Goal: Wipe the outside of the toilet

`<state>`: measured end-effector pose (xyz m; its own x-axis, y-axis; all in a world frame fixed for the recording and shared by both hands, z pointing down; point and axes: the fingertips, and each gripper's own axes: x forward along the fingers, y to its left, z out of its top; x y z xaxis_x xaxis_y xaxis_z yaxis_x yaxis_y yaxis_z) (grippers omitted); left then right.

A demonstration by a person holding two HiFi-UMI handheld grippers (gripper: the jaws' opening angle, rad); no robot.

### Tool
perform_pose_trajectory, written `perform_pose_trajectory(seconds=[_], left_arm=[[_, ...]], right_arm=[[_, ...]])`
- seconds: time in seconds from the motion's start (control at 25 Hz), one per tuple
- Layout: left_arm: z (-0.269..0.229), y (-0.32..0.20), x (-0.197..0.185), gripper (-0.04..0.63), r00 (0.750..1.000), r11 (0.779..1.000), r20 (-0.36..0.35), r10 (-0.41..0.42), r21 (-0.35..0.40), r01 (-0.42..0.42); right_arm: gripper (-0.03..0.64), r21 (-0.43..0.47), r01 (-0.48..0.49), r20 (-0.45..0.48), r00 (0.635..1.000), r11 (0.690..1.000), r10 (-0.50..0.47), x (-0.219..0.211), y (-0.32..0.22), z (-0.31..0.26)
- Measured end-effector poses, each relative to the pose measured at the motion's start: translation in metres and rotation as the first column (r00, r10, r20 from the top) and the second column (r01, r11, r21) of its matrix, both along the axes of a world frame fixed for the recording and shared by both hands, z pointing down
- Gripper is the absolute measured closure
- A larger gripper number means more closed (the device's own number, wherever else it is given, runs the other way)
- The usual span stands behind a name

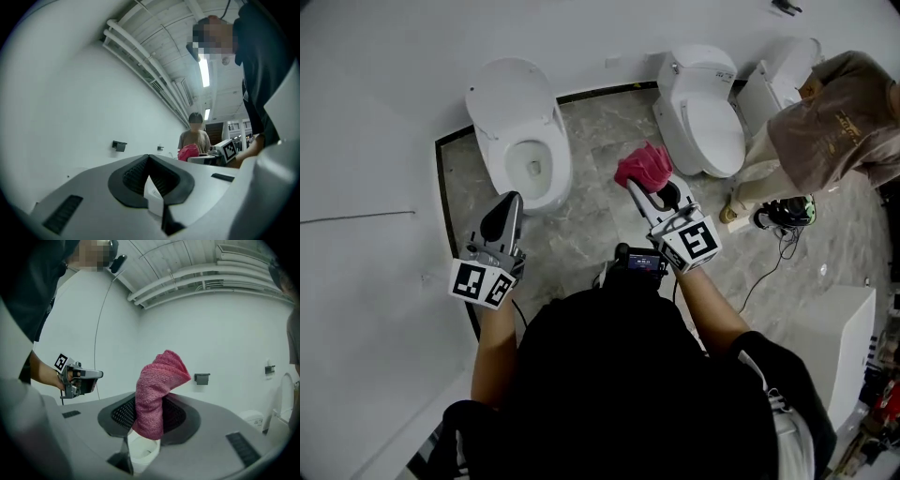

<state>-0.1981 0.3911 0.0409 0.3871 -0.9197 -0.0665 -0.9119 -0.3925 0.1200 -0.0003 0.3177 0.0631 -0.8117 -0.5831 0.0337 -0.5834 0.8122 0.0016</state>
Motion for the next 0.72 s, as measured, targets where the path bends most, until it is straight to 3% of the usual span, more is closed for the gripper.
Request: perform_pose_trajectory(seconds=[0.16,0.44,0.56,0.72], left_arm=[[0.011,0.055,-0.056,0.584,0.998,0.998,0.029,-0.059,-0.004,0.059],[0.054,0.131,-0.116,0.584,0.974,0.971,0.1,-0.203,-0.108,0.214],[0.064,0.146,-0.116,0.584,0.971,0.963,0.099,-0.218,-0.139,0.23],[0.057,0.159,-0.082,0.584,0.975,0.97,0.103,-0.196,-0.126,0.209]], right_arm=[[0.476,-0.023,-0.05,-0.001,0.999,0.998,0.05,-0.04,0.049,0.014],[0.476,-0.128,-0.123,-0.045,0.992,0.984,0.118,-0.059,0.127,0.049],[0.476,-0.146,-0.128,-0.061,0.991,0.981,0.12,-0.051,0.145,0.049],[0.476,-0.155,-0.108,-0.077,0.992,0.982,0.096,-0.031,0.16,0.051]])
